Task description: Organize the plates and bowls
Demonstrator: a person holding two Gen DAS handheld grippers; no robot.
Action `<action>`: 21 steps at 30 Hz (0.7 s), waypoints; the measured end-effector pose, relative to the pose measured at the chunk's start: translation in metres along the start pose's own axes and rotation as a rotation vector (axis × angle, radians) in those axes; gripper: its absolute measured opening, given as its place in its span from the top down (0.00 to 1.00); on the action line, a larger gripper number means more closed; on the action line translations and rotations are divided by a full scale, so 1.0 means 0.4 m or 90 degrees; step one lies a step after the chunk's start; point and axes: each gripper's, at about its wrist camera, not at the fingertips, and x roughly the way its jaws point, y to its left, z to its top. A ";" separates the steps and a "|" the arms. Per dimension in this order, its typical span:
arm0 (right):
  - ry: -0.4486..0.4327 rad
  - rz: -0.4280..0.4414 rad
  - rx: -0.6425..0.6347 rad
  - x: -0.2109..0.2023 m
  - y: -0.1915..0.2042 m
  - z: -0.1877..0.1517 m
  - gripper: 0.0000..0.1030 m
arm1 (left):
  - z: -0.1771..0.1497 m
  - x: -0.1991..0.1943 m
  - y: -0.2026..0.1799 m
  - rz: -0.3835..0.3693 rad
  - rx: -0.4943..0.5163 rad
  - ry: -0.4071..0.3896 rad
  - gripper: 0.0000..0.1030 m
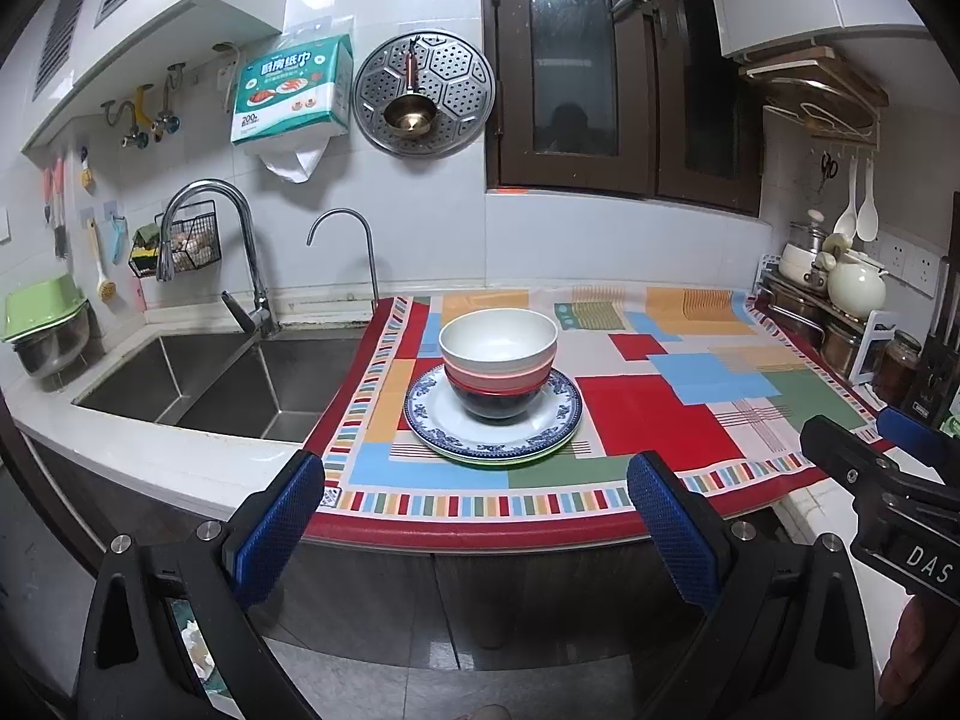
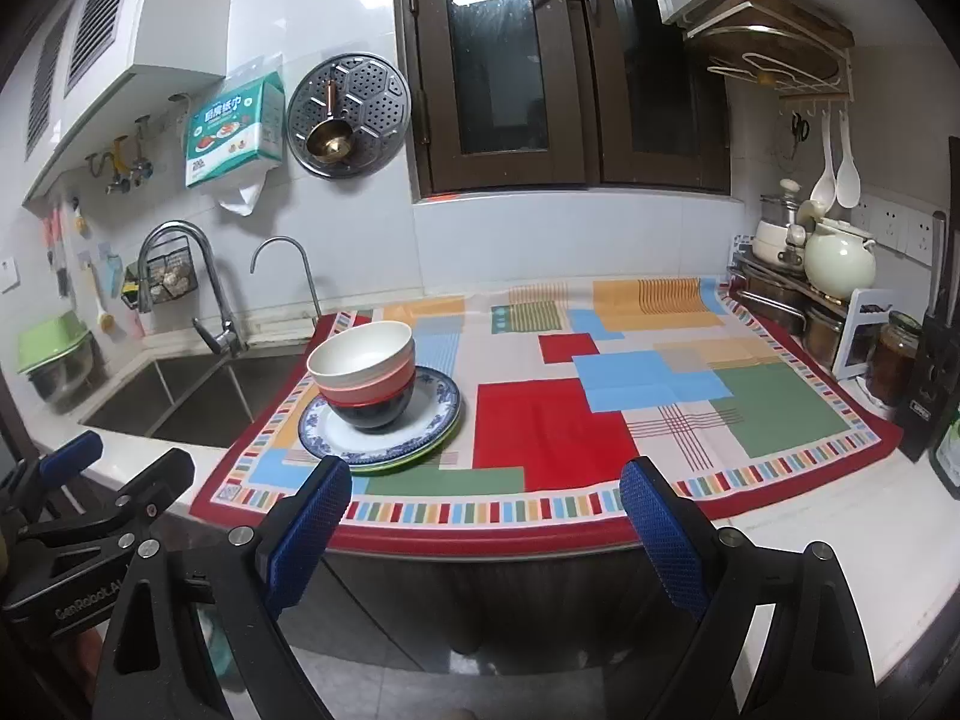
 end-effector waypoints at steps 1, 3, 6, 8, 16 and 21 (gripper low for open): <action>-0.002 0.000 0.000 -0.005 -0.002 -0.002 0.11 | -0.001 -0.006 -0.001 0.002 0.000 -0.003 0.00; -0.004 -0.001 0.000 -0.012 -0.002 -0.003 0.11 | -0.001 -0.014 -0.003 0.004 0.001 -0.008 0.00; -0.009 0.000 0.001 -0.023 -0.002 -0.006 0.11 | -0.003 -0.026 -0.004 0.006 0.004 -0.013 0.00; -0.013 0.000 0.002 -0.029 -0.003 -0.008 0.11 | -0.005 -0.031 -0.005 0.007 0.004 -0.015 0.00; -0.016 0.000 0.001 -0.042 0.001 -0.012 0.11 | -0.008 -0.047 -0.006 0.008 0.005 -0.021 0.00; -0.019 -0.001 0.002 -0.048 -0.002 -0.014 0.11 | -0.009 -0.053 -0.016 0.005 0.010 -0.023 0.00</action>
